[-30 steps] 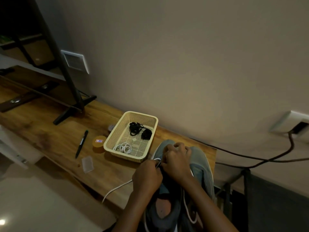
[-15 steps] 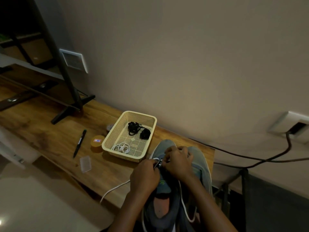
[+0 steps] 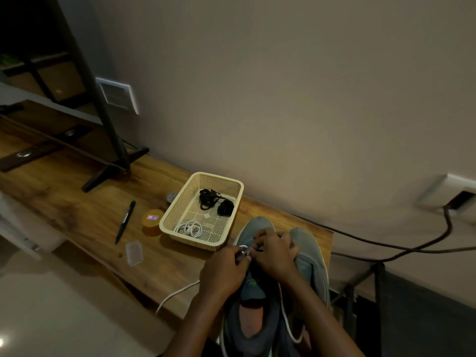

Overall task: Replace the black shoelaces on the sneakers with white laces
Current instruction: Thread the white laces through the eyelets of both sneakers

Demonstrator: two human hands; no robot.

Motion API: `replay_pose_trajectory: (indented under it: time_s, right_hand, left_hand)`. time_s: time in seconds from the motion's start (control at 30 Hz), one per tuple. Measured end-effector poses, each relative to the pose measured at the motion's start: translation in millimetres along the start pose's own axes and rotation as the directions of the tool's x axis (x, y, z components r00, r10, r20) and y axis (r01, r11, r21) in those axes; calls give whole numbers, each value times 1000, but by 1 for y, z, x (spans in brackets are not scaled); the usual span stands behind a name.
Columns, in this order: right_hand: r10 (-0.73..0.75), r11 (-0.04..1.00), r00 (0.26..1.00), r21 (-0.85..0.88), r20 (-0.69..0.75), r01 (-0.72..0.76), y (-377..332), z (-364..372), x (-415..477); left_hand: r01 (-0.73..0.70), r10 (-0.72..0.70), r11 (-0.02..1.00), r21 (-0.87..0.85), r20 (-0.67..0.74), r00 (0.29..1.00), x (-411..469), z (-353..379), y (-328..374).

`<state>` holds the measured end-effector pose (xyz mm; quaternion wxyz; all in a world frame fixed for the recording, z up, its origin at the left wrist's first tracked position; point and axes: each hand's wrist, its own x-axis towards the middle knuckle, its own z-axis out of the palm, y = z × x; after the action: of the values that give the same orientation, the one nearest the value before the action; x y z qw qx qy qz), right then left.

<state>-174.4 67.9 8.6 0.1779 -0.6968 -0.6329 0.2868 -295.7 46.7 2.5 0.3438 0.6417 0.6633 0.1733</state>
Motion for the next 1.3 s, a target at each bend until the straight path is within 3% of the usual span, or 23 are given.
replay_pose_trajectory:
  time_s: [0.13,0.23,0.33,0.6,0.77,0.83,0.93,1.03,1.1,1.3]
  right_hand:
    - [15,979,995,-201,-101,-35,4,-7,-8]
    - [28,987,965,-143,-261,-67,5,-7,-21]
    - [16,997,980,-68,-198,-30,3,-2,-30]
    - [-40,988,994,-150,-100,25,-1,3,-33]
    - [-26,988,994,-152,-109,9,2,3,-34]
    - [-30,985,993,-173,-118,10,3,4,-34]
    - [-46,979,990,-202,-136,18,3,5,-34]
    - [-47,973,988,-230,-144,13,0,7,-31]
    - [-43,964,990,-265,-132,7,-3,8,-27]
    - [-2,947,990,-317,-141,-43,-7,13,-21]
  left_hand:
    - [33,-34,987,-156,-4,999,9,-1,-4]
    - [29,-37,987,-159,-52,998,10,2,-3]
    - [41,-61,980,-197,-95,994,9,4,-1]
    - [55,-78,987,-152,-152,985,13,5,0]
    - [101,-177,866,-489,-111,978,17,-9,-4]
    - [53,-154,917,-396,-226,962,18,-15,-6]
    - [-45,3,994,-98,-387,922,14,-21,-6]
    - [-107,162,976,188,-309,937,11,-19,-2]
    - [-80,151,946,314,-209,966,9,-14,0]
    - [2,75,941,337,-215,974,7,-11,1]
